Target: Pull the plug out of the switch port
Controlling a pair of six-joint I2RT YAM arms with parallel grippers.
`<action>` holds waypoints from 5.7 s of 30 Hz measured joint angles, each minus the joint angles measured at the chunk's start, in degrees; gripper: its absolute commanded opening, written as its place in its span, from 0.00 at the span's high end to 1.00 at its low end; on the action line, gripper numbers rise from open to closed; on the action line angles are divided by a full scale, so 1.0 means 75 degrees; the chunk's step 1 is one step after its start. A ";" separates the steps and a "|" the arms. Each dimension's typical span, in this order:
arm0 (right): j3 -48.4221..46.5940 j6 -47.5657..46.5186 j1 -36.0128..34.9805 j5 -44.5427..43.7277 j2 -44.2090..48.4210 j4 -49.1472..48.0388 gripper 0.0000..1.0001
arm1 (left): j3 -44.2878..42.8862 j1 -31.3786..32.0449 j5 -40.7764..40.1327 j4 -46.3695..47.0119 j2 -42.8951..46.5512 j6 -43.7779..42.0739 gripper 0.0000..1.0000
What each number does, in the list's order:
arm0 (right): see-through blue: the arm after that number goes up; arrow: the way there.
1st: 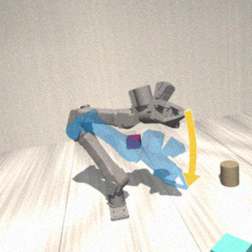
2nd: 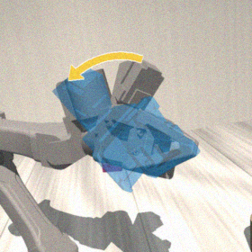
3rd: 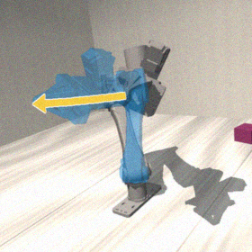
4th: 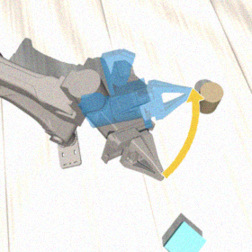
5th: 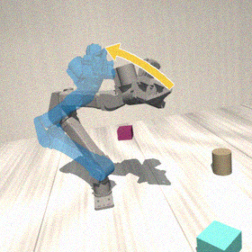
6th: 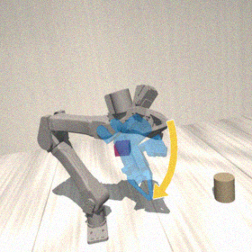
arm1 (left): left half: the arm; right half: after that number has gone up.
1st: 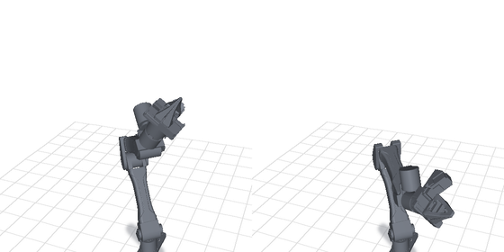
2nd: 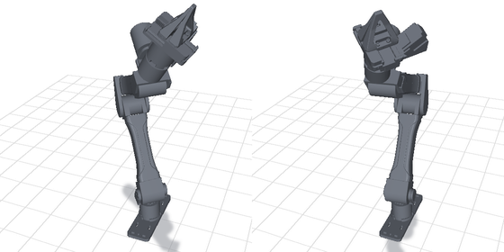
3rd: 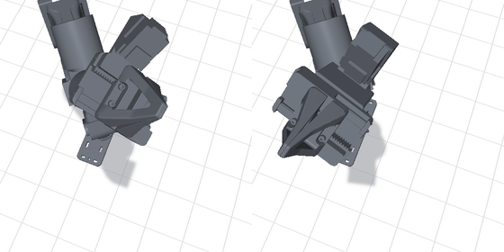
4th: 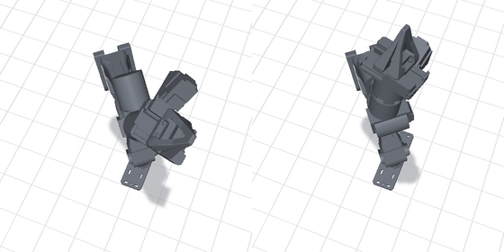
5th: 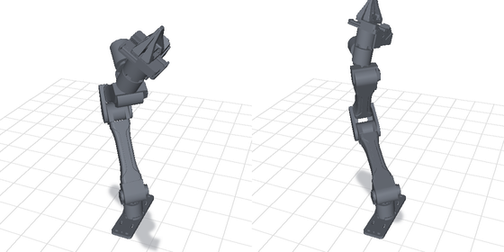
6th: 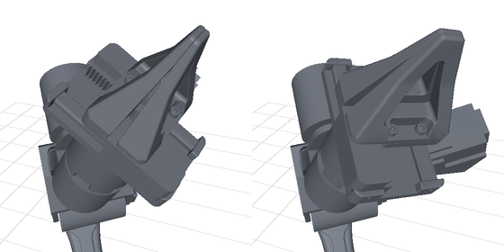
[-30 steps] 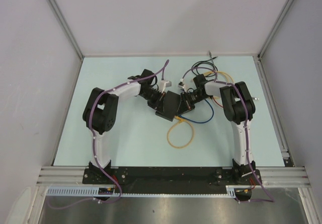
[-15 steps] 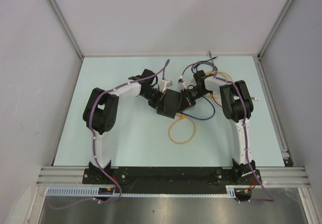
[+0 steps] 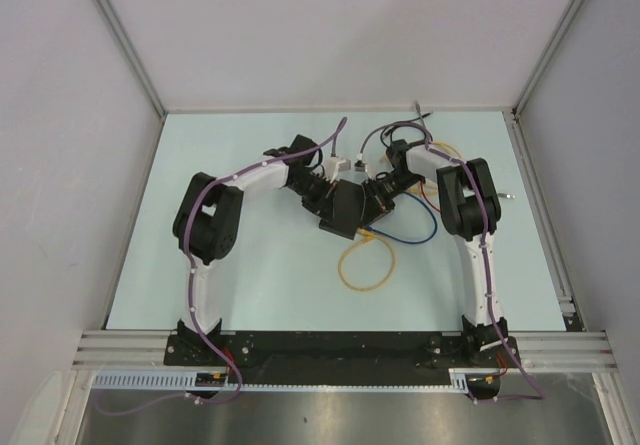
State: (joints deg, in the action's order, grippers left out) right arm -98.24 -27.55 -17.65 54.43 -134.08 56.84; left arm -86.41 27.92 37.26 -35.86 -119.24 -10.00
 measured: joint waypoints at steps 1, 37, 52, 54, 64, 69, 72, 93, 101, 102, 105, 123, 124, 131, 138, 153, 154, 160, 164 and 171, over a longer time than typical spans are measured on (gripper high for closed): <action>0.0003 -0.0090 -0.0041 -0.0020 0.0006 0.0064 1.00 | 0.0000 -0.0029 0.0000 -0.0009 -0.0003 0.0003 0.99; 0.0545 -0.0886 -0.0245 -0.0318 0.0291 0.0697 1.00 | -0.0082 0.0009 0.0254 -0.0038 -0.0143 0.0140 1.00; 0.0017 -0.0930 -0.0294 -0.1230 0.0425 0.0746 1.00 | -0.0067 -0.0012 0.0236 -0.0047 -0.0128 0.0143 1.00; -0.0306 -0.0959 0.0108 -0.1355 0.0481 0.0731 1.00 | -0.0064 -0.0012 0.0239 -0.0044 -0.0128 0.0143 1.00; -0.4529 -0.0685 0.2133 -0.1521 0.0656 0.0877 1.00 | -0.0064 -0.0015 0.0256 -0.0038 -0.0128 0.0154 1.00; -0.5528 0.0466 0.2148 -0.1172 0.1026 0.0006 1.00 | -0.0064 -0.0015 0.0256 -0.0038 -0.0128 0.0157 1.00; -0.5601 0.1967 0.2124 -0.0682 0.1259 -0.1026 1.00 | -0.0064 -0.0020 0.0256 -0.0038 -0.0128 0.0160 1.00; -0.4118 0.1515 0.2667 -0.4401 0.1990 -0.3389 1.00 | -0.0064 -0.0020 0.0254 -0.0038 -0.0128 0.0198 0.99; -0.2404 0.0833 0.2693 -0.6219 0.1848 -0.3418 0.41 | -0.0064 -0.0020 0.0254 -0.0035 -0.0128 0.0198 0.99; -0.2238 0.0868 0.2675 -0.6306 0.1821 -0.3416 0.37 | -0.0064 -0.0020 0.0254 -0.0035 -0.0128 0.0198 0.99; -0.1886 0.1011 0.2614 -0.6560 0.1754 -0.3392 0.28 | -0.0064 -0.0020 0.0251 -0.0035 -0.0128 0.0198 0.99; 0.0883 0.2110 0.0656 -0.3092 0.2885 -0.3348 0.64 | -0.0064 -0.0044 0.0221 -0.0044 -0.0114 0.0187 1.00; 0.1177 0.2122 0.0533 -0.2926 0.2900 -0.3319 0.69 | -0.0058 -0.0047 0.0201 -0.0052 -0.0099 0.0187 1.00; 0.2302 0.2754 -0.0032 -0.2346 0.2774 -0.3209 0.99 | 0.0463 -0.0344 -0.0029 -0.0119 0.0344 0.0137 1.00; 0.2130 0.2929 -0.0326 -0.2355 0.2232 -0.3383 1.00 | 0.1177 -0.0772 -0.0367 -0.0239 0.0752 0.0119 1.00; 0.1253 0.2771 -0.0137 -0.1349 0.1492 -0.3279 0.39 | 0.1553 -0.0825 -0.0108 -0.0259 0.1373 0.0061 1.00; 0.1303 0.2722 0.0000 -0.1145 0.1492 -0.3217 0.39 | 0.1553 -0.0825 -0.0041 -0.0254 0.1373 0.0061 1.00; 0.1276 0.1874 0.0609 0.0105 0.1492 -0.2168 0.44 | 0.1533 -0.0816 0.0329 -0.0294 0.1329 0.0052 1.00; 0.1268 0.1355 0.0108 0.0519 0.1492 -0.1588 0.48 | 0.1411 -0.0796 0.0356 -0.0350 0.1081 0.0050 1.00; 0.1268 0.1093 -0.0420 0.0664 0.1463 -0.1364 0.53 | 0.1314 -0.0734 0.0525 -0.0388 0.0796 0.0061 1.00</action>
State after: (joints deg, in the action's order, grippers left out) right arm -88.73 -19.35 -20.80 59.42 -123.11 46.61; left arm -76.55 22.41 41.19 -38.76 -113.27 -9.54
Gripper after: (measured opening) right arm 0.499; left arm 0.004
